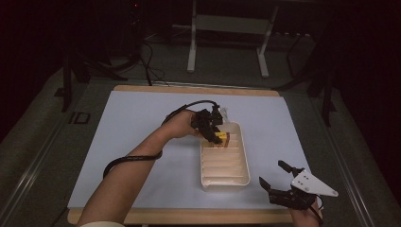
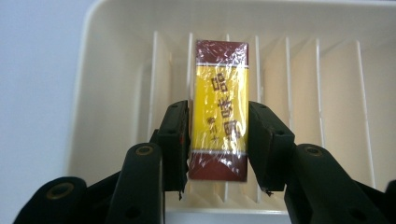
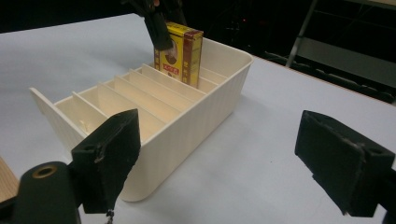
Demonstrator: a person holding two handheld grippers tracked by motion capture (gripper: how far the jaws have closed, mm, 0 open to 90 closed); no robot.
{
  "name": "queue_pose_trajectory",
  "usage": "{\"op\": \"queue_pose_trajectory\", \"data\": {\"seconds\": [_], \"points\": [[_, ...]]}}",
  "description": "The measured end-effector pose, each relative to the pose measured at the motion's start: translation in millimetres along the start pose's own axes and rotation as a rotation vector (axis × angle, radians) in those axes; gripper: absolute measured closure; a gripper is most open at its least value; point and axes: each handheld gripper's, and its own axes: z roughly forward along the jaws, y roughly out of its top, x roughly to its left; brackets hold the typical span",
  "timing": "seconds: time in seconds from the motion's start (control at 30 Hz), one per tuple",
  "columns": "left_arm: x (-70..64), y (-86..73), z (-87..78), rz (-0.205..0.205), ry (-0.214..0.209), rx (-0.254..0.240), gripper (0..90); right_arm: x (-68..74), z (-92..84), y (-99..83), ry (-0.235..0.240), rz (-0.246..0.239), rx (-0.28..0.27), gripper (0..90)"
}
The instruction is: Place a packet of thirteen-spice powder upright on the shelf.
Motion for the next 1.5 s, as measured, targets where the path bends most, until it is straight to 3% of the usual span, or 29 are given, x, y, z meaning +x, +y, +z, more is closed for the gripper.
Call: {"op": "queue_pose_trajectory", "data": {"seconds": [0.23,0.33,0.47,0.6,0.67,0.83,1.03,1.27,1.5], "points": [[-0.8,-8.8,-17.0,-0.019,0.036,-0.033,56.3,-0.1,0.4,0.0,0.000,0.001,0.000,14.3],[-1.9,-10.3,-22.3,-0.102,0.052,-0.008,52.7,0.1,0.8,0.0,0.000,0.002,0.000,14.2],[-3.0,-16.5,-28.0,-0.174,0.083,-0.007,37.7,0.6,0.8,0.4,-0.001,0.001,0.000,14.3],[-5.1,-24.8,-35.5,-0.218,0.111,-0.033,20.9,0.7,1.1,0.3,-0.003,-0.001,0.001,14.3],[-6.6,-31.0,-39.4,-0.216,0.086,-0.060,10.2,0.5,1.5,0.3,-0.004,-0.001,0.003,14.3],[-9.7,-44.4,-50.0,-0.273,0.138,-0.095,1.1,0.9,1.5,0.6,-0.006,-0.002,0.004,14.3],[-20.2,-65.1,-64.1,-0.329,0.196,-0.138,0.8,0.8,1.3,0.7,-0.006,-0.002,0.002,14.2],[-38.2,-90.2,-73.2,-0.407,0.212,-0.192,0.9,1.4,1.1,1.0,-0.010,-0.003,0.004,14.2],[-59.9,-110.5,-76.9,-0.441,0.259,-0.211,0.9,2.3,1.5,1.2,-0.014,-0.008,0.005,14.2]]}}
